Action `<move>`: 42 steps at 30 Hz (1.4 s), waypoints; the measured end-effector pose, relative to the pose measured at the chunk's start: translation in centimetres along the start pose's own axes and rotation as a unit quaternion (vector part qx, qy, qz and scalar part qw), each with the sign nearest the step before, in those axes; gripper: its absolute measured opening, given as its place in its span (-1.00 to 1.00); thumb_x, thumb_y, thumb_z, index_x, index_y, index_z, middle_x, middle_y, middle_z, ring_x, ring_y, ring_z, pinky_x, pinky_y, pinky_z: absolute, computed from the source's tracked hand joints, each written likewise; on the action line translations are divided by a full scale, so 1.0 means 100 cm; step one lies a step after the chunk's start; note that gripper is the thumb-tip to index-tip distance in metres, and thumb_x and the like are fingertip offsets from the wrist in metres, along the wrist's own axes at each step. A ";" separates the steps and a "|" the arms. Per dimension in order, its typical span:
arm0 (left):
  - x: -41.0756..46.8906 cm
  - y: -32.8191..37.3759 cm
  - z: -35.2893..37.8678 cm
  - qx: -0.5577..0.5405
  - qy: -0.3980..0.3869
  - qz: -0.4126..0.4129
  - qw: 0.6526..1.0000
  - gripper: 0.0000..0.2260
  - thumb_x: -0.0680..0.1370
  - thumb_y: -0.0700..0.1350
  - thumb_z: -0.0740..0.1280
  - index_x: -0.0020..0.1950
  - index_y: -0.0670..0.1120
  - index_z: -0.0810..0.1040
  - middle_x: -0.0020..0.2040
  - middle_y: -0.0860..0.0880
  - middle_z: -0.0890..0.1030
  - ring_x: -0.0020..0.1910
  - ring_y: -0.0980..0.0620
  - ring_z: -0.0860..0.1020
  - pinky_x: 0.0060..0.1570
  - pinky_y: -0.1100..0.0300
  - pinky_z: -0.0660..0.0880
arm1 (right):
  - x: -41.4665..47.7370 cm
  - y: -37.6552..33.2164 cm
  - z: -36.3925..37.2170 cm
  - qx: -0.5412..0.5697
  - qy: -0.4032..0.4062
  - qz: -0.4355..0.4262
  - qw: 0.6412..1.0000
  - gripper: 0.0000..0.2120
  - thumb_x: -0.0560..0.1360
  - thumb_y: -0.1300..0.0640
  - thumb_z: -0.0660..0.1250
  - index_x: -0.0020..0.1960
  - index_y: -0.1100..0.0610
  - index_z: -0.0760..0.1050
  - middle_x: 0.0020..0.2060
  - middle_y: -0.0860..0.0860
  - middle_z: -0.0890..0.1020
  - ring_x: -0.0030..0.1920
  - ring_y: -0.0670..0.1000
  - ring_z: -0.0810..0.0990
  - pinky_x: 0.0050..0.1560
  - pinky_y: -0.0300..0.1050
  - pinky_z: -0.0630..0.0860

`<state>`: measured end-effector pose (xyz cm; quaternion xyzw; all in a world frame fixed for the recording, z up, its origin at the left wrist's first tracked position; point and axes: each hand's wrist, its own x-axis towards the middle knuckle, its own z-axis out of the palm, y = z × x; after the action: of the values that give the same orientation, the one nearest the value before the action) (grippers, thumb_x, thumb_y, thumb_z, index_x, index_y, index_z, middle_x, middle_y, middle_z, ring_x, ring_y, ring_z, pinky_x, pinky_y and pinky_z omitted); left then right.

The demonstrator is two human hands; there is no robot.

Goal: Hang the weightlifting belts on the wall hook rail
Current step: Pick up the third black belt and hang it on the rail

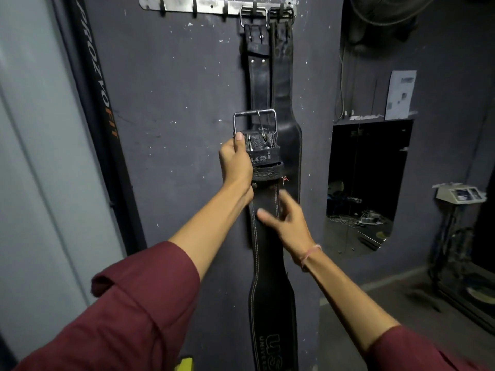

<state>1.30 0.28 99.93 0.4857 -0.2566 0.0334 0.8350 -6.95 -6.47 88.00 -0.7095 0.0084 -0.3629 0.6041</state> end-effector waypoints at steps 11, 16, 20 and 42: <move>0.023 0.005 -0.003 0.041 0.020 0.106 0.993 -0.83 0.65 -0.06 0.18 0.06 -0.12 0.50 -0.07 -0.10 0.55 -0.09 0.02 0.49 -0.01 0.08 0.45 | -0.001 -0.009 0.006 -0.072 -0.100 0.067 0.990 -0.34 0.47 0.41 0.36 0.41 -0.08 0.28 0.24 -0.20 0.51 0.34 -0.09 0.48 0.43 -0.10 0.34; 0.053 0.005 0.002 0.052 0.040 0.172 0.983 -0.85 0.65 -0.13 0.18 0.18 -0.03 0.48 0.00 -0.07 0.56 -0.05 0.01 0.50 0.02 0.07 0.46 | 0.053 -0.069 0.006 -0.040 -0.084 -0.026 0.995 -0.23 0.50 0.54 0.13 0.58 0.13 -0.08 0.41 -0.25 0.19 0.30 -0.42 0.21 0.12 -0.66 0.24; 0.070 -0.001 0.015 0.059 0.055 0.186 0.979 -0.91 0.66 -0.12 0.20 0.13 -0.03 0.47 -0.03 0.04 0.59 -0.05 0.08 0.54 0.04 0.13 0.50 | 0.116 -0.095 0.008 0.055 0.022 -0.116 0.992 -0.52 0.61 0.29 0.05 0.51 0.13 0.18 0.23 -0.12 0.49 0.22 -0.20 0.49 0.26 -0.27 0.45; 0.256 0.031 0.098 0.226 0.151 0.283 0.920 -0.66 0.70 -0.03 0.08 -0.22 -0.10 0.43 -0.38 0.02 0.42 -0.38 0.05 0.38 -0.26 0.15 0.29 | 0.373 -0.126 0.021 -0.018 0.216 -0.312 0.925 -0.75 0.64 0.18 0.15 -0.16 0.20 0.48 -0.32 0.04 0.52 -0.30 -0.02 0.42 -0.27 -0.09 0.28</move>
<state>18.62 -11.17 118.06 0.5578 -0.2403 0.3983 0.6874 16.23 -18.09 117.69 -0.5913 -0.0764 -0.6774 0.4308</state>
